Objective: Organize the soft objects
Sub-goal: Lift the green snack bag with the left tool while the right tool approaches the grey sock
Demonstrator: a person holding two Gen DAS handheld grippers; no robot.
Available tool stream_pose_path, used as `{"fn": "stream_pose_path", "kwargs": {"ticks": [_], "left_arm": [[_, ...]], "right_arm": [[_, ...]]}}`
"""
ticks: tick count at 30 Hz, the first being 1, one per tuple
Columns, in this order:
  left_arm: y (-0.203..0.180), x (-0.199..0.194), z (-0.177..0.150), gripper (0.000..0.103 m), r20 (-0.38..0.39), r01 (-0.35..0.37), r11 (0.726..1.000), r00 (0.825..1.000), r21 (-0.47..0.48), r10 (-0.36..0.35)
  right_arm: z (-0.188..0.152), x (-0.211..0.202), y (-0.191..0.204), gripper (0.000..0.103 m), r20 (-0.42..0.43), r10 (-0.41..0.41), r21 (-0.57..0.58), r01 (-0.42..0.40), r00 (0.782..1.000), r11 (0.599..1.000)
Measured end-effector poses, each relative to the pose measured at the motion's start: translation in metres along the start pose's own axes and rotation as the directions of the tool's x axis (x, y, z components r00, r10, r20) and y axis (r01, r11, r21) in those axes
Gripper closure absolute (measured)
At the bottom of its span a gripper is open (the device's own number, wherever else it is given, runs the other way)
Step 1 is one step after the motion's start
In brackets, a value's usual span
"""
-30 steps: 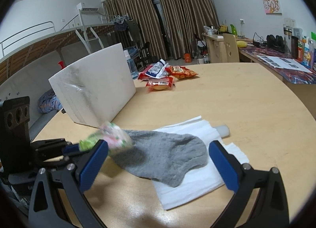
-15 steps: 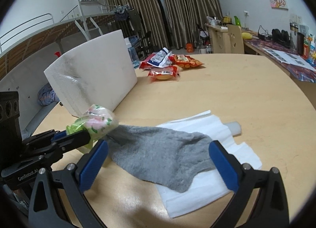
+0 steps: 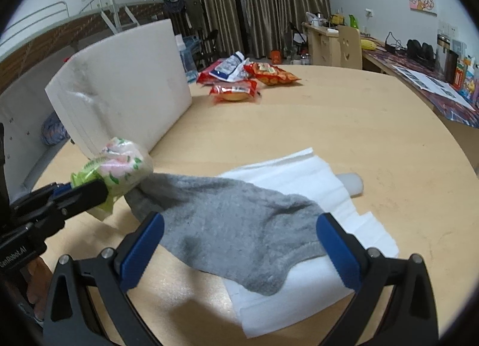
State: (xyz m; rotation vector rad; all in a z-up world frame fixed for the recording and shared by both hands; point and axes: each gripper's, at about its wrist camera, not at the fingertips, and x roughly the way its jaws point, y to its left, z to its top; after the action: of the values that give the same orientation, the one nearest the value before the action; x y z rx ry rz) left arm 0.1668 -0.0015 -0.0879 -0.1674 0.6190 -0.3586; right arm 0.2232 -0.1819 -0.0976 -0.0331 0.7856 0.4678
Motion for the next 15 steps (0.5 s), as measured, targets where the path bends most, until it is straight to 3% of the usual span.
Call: {"fn": "stream_pose_path", "kwargs": {"ticks": [3,15], "left_arm": [[0.002,0.000,0.000,0.083,0.003,0.001,1.000,1.000,-0.010,-0.001],[0.004,-0.007,-0.002,0.083,0.030,0.008,1.000,1.000,-0.011,-0.008]], "right_arm": [[-0.001,0.002,0.002,0.007,-0.015,-0.015,-0.015,0.015,1.000,1.000],[-0.007,0.001,0.011,0.060,-0.035,-0.062,-0.068,0.060,0.997,0.996]]}}
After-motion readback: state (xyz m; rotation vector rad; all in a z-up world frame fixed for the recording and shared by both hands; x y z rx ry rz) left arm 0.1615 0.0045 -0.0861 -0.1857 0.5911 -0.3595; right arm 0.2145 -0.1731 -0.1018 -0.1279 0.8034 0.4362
